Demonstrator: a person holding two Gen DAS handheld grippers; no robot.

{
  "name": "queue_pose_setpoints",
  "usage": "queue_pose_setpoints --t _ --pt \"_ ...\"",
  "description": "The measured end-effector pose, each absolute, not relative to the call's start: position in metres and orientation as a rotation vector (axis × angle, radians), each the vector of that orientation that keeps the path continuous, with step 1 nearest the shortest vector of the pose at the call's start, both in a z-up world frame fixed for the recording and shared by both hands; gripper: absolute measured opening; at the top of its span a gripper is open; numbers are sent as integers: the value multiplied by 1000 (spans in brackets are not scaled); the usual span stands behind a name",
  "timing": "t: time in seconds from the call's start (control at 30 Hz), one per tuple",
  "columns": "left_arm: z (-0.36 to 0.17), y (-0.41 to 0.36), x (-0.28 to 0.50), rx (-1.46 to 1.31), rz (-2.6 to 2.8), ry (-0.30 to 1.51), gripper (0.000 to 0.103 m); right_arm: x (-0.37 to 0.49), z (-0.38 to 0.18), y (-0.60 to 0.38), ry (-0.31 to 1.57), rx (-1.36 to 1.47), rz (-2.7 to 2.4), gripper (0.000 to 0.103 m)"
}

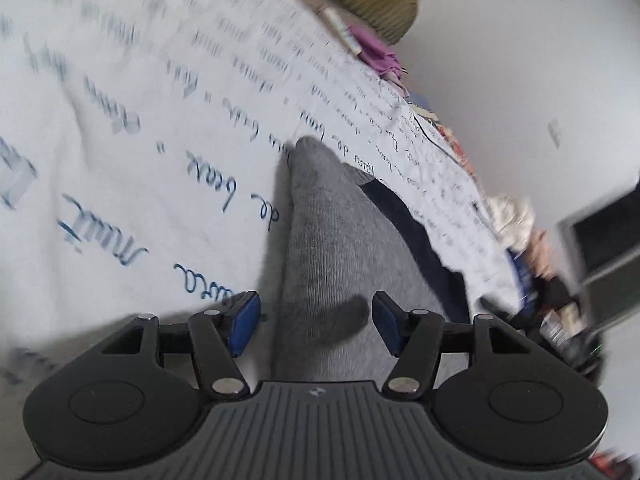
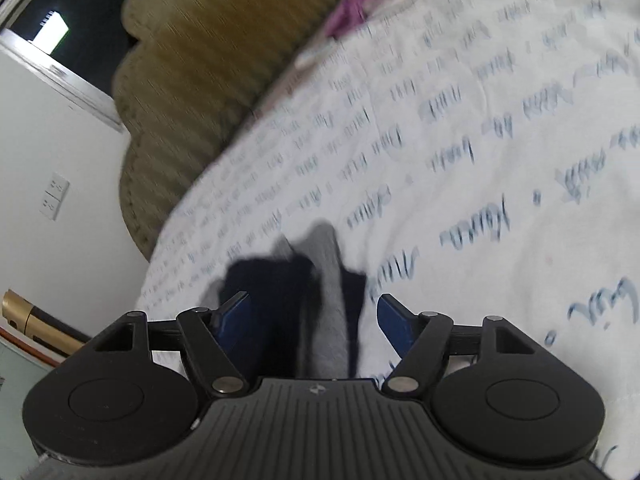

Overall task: Fold small clothes
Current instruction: 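Grasp the folded sweater edge with the left gripper while the right gripper holds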

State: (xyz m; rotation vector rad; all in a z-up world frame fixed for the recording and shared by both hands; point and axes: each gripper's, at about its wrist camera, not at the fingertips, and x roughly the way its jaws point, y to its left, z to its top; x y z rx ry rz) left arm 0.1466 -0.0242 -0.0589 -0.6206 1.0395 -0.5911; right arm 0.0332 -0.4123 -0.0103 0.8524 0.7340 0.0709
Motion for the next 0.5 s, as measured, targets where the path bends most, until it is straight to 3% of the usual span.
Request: queue_pose_setpoints --t 0.2,0.23,0.3,0.37,0.5 --pt "-67 -42 168 -667 -650 1072 58 50 -26 -383 813 827 208 69" --pt "-67 -46 172 -655 -646 1074 54 52 -28 -379 811 817 217 63" --pt "-69 -54 176 -616 -629 1087 32 55 -28 -374 808 798 215 50" --pt "-67 -57 175 -602 -618 1076 27 54 -24 -367 791 772 215 39" --pt "-47 -51 166 -540 -635 1020 22 47 -4 -355 745 735 214 34"
